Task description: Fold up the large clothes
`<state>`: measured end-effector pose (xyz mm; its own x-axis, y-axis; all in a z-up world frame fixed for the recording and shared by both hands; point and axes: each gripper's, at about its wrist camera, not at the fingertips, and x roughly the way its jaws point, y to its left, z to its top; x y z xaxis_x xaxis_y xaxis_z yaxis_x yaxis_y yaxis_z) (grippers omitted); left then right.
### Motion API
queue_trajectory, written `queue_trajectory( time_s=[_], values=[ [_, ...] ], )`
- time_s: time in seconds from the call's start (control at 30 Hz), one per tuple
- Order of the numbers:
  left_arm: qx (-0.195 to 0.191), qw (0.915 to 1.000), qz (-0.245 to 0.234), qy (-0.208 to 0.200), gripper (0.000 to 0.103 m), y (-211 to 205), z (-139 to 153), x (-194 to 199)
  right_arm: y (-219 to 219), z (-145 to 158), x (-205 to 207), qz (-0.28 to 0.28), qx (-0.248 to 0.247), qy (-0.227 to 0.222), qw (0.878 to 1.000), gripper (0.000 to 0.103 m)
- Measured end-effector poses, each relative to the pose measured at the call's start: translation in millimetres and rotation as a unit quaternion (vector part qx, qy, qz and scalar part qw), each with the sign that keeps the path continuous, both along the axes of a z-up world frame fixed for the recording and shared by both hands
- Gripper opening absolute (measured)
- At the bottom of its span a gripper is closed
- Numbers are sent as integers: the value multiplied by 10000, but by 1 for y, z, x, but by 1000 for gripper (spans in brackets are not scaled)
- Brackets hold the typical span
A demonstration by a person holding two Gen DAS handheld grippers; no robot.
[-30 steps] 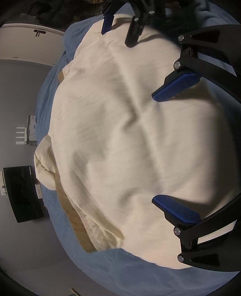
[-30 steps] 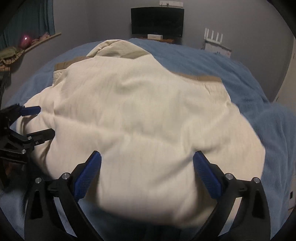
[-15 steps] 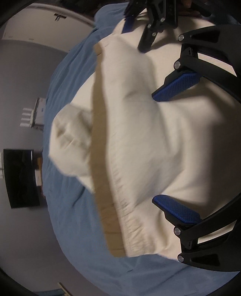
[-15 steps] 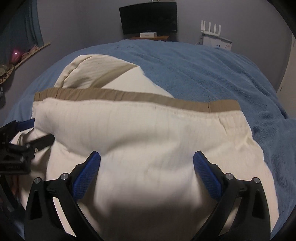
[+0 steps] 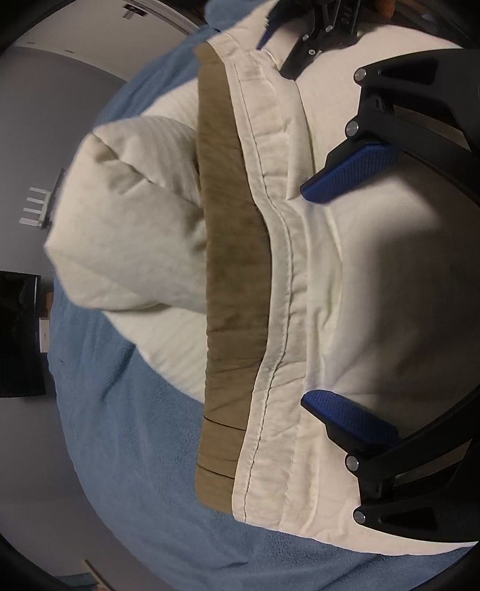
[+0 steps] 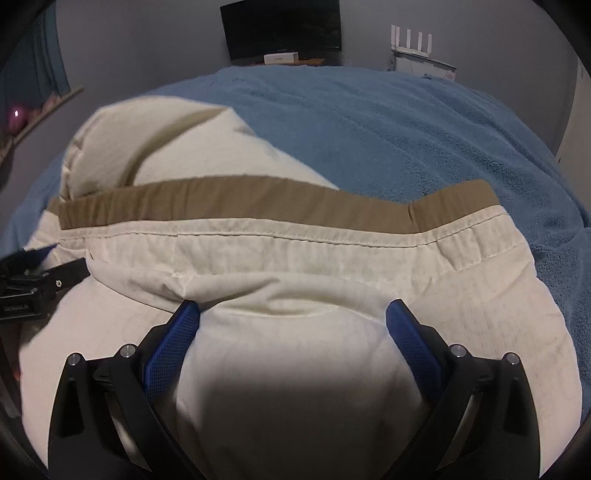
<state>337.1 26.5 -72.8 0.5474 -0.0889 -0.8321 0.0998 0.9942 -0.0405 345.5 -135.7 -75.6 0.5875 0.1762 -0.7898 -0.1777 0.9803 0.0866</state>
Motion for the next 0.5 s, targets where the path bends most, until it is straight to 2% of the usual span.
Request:
queue_trajectory(
  time_s=[0.2, 0.5],
  values=[
    [45, 9999, -80, 136, 98, -1, -6, 11, -4, -9, 5, 24, 90, 90, 9999, 97],
    [86, 9999, -102, 81, 98, 2, -12, 14, -2, -19, -2, -46, 14, 94, 9999, 97]
  ],
)
